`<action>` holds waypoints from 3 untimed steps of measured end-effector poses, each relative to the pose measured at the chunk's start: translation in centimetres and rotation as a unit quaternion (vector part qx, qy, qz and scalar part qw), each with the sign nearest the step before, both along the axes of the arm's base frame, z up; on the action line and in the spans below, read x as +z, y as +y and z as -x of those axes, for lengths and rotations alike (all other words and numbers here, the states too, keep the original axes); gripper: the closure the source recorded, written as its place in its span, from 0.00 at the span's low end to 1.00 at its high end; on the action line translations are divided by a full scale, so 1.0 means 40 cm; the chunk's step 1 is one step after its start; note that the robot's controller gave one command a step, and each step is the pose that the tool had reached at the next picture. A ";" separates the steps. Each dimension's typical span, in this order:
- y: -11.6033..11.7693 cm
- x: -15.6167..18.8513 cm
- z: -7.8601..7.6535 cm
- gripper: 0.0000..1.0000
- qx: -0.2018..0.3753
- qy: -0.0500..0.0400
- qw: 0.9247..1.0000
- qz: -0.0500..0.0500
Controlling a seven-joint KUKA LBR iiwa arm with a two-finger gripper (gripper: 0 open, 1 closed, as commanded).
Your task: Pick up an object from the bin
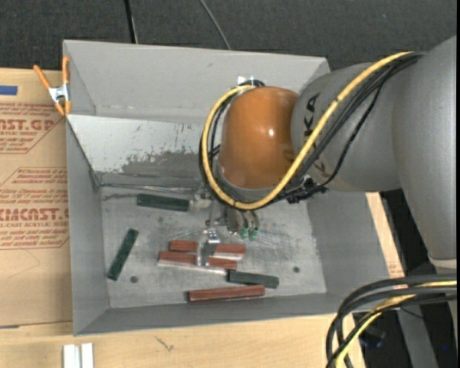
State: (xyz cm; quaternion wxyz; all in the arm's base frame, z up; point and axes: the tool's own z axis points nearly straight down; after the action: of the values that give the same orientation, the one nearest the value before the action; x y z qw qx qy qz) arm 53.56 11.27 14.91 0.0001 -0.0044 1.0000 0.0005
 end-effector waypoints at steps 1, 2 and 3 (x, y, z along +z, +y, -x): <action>-0.005 -0.151 0.046 0.00 -0.001 -0.003 1.000 -0.001; -0.018 -0.184 0.034 1.00 -0.035 -0.004 0.999 -0.004; -0.018 -0.184 0.034 1.00 -0.035 -0.003 0.999 -0.004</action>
Offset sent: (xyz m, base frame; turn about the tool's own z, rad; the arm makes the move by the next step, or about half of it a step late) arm -0.0163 -0.0127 -0.0791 0.0745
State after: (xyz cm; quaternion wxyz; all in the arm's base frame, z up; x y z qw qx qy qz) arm 52.20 10.56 7.54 0.0036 0.0309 0.9995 0.0046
